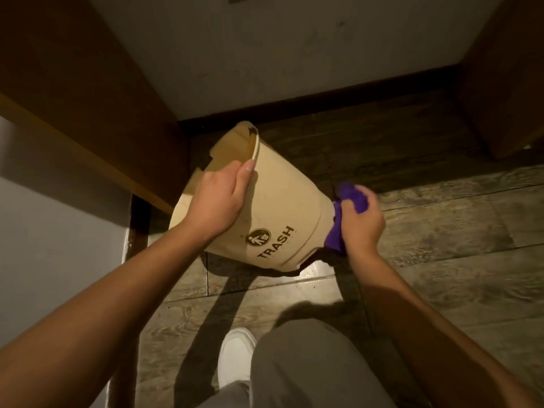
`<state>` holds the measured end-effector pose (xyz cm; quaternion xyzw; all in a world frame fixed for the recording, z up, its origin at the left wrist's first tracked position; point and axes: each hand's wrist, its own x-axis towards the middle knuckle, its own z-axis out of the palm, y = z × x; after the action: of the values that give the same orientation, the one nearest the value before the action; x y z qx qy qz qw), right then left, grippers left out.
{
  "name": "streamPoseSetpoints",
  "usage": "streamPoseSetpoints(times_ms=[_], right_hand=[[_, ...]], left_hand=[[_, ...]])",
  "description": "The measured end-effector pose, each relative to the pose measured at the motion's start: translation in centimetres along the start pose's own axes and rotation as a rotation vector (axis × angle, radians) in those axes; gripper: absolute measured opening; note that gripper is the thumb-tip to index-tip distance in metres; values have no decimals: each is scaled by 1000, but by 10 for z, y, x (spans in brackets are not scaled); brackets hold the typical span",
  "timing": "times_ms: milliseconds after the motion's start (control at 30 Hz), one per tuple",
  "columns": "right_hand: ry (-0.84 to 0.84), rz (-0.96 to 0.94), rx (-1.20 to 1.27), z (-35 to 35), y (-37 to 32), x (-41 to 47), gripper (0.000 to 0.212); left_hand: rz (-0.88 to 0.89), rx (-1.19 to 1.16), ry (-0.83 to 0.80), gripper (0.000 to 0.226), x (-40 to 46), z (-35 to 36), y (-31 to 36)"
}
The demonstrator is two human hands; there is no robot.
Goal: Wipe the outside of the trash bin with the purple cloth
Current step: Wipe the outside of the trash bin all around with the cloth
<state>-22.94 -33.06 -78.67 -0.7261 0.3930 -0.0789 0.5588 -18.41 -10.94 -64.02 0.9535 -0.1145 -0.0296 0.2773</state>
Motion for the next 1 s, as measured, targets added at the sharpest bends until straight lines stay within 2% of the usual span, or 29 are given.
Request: streamPoseSetpoints(times_ms=[67,167,233,300,400,500,567,600,700,767,833,933,1000], right_hand=[[5,-177,106,-2,-40,-4,42],[-133,-404,159,15,-95,-23,35],[-245,-518,106,34,-106,-41,41],[-311,-609,50,52,-89,-56,49],[-237,-564,6,56,-37,-56,50],[-160,-329,-70,38,4,-33,45],[-138,-155,-144,22,14,-15,45],[-123,-125,-149,16,12,-10,45],[-88,-255,32,7,-26,-22,43],[-129,-373,149,14,-61,-42,42],[-188,-508,123,30,-85,-65,42],[-280,-709,53,64,-87,-96,49],[-291,-786,-35,80,-72,-102,56]], left_hand=[[36,67,11,45,2,7,4],[86,66,-7,46,5,13,11],[101,37,-9,44,8,10,11],[97,-3,-1,44,9,5,4],[44,-27,-2,43,1,-2,-8],[-22,-60,10,46,-1,-6,-11],[-46,-83,-1,48,0,-9,-7],[-53,-98,-14,48,-1,-10,-5],[-122,-238,-99,52,-5,-13,-1],[-197,-362,-196,51,-3,-14,0],[-244,-437,-244,52,1,-12,2],[-260,-558,-144,48,7,-5,4],[-295,-545,-92,52,11,-5,3]])
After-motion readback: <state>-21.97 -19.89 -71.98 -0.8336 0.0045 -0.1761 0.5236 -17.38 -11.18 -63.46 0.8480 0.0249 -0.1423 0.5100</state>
